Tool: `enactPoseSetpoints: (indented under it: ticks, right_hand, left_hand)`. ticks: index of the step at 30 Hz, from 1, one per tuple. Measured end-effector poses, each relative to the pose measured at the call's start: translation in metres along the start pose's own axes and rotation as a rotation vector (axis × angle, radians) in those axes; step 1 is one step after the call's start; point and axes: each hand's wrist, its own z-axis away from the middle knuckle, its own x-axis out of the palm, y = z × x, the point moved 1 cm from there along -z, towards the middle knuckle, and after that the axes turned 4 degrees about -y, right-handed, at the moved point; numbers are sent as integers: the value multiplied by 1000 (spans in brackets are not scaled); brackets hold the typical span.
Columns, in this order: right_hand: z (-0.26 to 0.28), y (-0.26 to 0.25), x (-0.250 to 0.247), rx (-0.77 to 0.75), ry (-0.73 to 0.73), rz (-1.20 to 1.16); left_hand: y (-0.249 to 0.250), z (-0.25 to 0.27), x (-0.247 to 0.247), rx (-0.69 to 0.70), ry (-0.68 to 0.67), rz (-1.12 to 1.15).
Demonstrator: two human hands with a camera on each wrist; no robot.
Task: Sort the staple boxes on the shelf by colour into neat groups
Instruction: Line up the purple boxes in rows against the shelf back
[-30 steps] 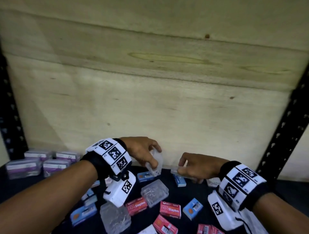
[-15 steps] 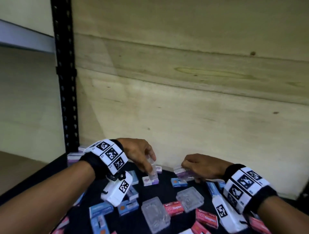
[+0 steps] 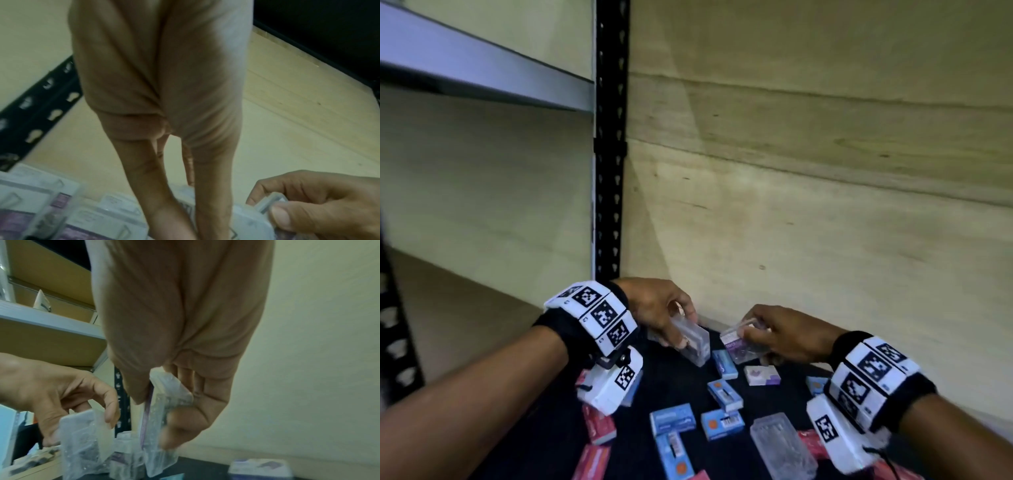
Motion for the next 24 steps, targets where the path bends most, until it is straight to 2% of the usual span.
enactPoseSetpoints:
  ticks: [4,9,18,24]
  right_hand:
    - [-20,-20,14,15,-37,-122]
    - [-42,-46,21,-37,27,232]
    - [-71,-71,42,-22,-46,362]
    - [-84,-77,51,-33,-64,406]
  left_hand:
    - [-24,13,-10,-65,36,50]
    - [-55,20,-28,-136,33,-29]
    - [-92,25,-38,-253,105,-283]
    - [-107,22,-36,-301,110,-298]
